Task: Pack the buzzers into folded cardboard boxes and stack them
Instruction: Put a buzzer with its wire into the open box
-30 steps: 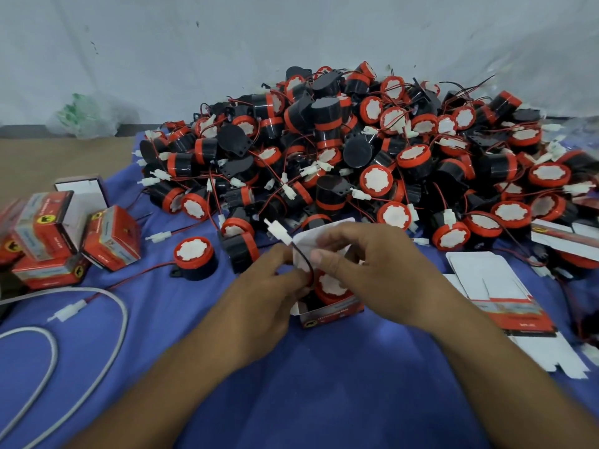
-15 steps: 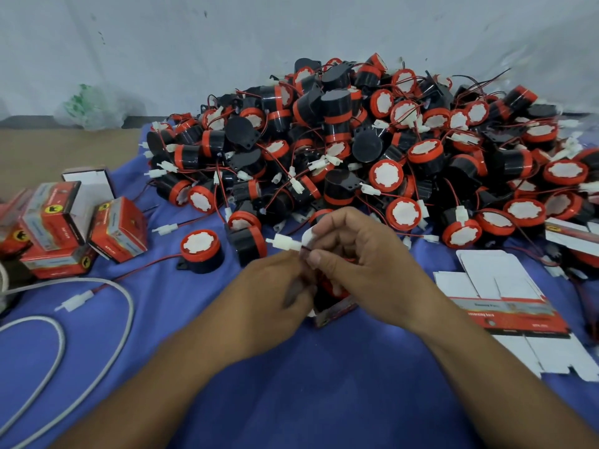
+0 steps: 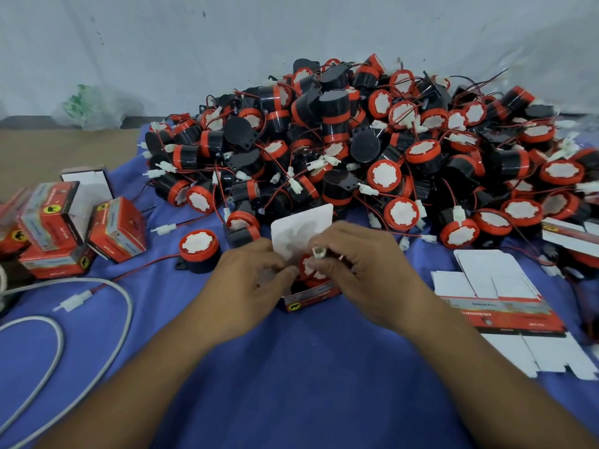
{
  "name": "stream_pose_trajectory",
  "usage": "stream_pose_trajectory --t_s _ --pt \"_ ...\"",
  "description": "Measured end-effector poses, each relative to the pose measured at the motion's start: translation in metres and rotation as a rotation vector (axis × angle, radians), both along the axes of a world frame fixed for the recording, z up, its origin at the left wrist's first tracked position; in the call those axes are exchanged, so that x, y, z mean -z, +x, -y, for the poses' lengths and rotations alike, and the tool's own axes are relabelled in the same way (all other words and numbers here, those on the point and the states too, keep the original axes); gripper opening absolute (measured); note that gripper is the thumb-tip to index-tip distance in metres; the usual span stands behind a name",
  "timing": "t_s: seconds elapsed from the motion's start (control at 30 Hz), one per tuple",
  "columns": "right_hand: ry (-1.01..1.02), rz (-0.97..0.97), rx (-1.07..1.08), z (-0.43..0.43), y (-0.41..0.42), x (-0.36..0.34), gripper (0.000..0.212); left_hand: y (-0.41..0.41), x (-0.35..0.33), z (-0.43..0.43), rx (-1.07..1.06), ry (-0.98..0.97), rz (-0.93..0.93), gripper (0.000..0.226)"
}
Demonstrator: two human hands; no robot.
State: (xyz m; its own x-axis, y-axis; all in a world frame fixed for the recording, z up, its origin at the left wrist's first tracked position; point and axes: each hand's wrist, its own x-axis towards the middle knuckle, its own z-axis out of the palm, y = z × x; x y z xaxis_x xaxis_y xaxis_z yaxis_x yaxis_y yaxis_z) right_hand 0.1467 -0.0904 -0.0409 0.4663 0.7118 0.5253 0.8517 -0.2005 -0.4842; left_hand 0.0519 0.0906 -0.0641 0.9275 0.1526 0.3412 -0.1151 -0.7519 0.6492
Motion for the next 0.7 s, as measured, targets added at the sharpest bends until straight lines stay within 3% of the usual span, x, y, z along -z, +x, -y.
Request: stream_pose_trajectory --t_s 0.13,0.23,0.3,0.5,0.7 --pt "-0.005 -0.026 -0.023 0.001 0.002 -0.002 0.014 0.003 0.003 0.004 -0.087 -0.134 -0.078 0.012" --pt "-0.031 -0.203 -0.046 0.002 0.002 0.002 0.009 0.002 0.001 0.009 -0.097 -0.221 -0.115 0.033" --pt "-0.017 -0.281 -0.027 0.002 0.001 0.004 0.016 0.002 0.000 0.012 -0.102 -0.253 -0.108 0.041" --pt "-0.027 -0.020 -0.007 -0.003 -0.002 0.001 0.005 -0.002 0.000 0.018 -0.158 -0.155 0.023 0.036" --pt "-0.091 -0.188 0.127 -0.008 -0.011 0.006 0.006 -0.006 -0.001 0.023 -0.036 -0.231 -0.005 0.038"
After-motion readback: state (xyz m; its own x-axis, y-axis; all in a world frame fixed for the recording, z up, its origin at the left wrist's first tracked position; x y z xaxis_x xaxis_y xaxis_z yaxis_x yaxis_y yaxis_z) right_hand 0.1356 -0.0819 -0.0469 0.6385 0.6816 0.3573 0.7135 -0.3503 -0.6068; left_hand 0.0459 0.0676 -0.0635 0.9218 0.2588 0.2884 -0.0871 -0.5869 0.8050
